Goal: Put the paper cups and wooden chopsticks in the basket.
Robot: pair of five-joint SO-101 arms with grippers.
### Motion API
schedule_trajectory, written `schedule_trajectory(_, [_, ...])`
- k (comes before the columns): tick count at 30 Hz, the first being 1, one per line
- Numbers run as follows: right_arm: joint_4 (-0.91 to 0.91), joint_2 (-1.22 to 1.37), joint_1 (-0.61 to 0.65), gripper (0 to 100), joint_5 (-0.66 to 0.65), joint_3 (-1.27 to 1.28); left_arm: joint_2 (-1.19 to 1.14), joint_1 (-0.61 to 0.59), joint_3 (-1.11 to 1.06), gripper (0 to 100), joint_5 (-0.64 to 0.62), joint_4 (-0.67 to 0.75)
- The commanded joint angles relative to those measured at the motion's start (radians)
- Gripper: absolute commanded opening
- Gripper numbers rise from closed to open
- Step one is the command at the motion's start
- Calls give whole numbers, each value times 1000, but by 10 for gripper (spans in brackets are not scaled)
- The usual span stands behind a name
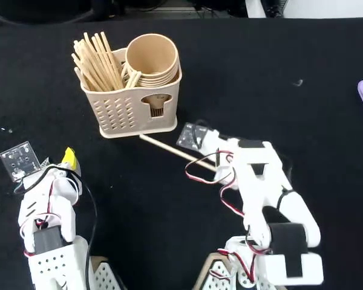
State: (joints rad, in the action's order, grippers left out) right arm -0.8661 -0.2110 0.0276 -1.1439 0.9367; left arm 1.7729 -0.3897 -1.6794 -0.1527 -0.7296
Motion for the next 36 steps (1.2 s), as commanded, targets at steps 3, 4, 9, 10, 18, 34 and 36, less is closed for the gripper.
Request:
schedule_trajectory(3, [-328,-249,-2,10,-14,8,14,5,-21,186,6,-8])
schedule_trajectory(4, [-373,-297,0,10,-14,21,14,5,-21,186,6,-8])
schedule_trajectory(9, [-370,-466,31,13,-14,153,14,5,-21,186,6,-8])
schedule_trajectory(10, [-354,-481,43,19,-14,179,14,5,-21,186,6,-8])
schedule_trajectory(18, [-338,-490,255,272,184,150,14,5,-21,186,6,-8])
schedule_trajectory(34, [23,-133,548,271,442,65,21,5,-21,185,41,-32])
schedule_trajectory(36, [25,-61,519,271,440,27,21,7,-21,184,49,-34])
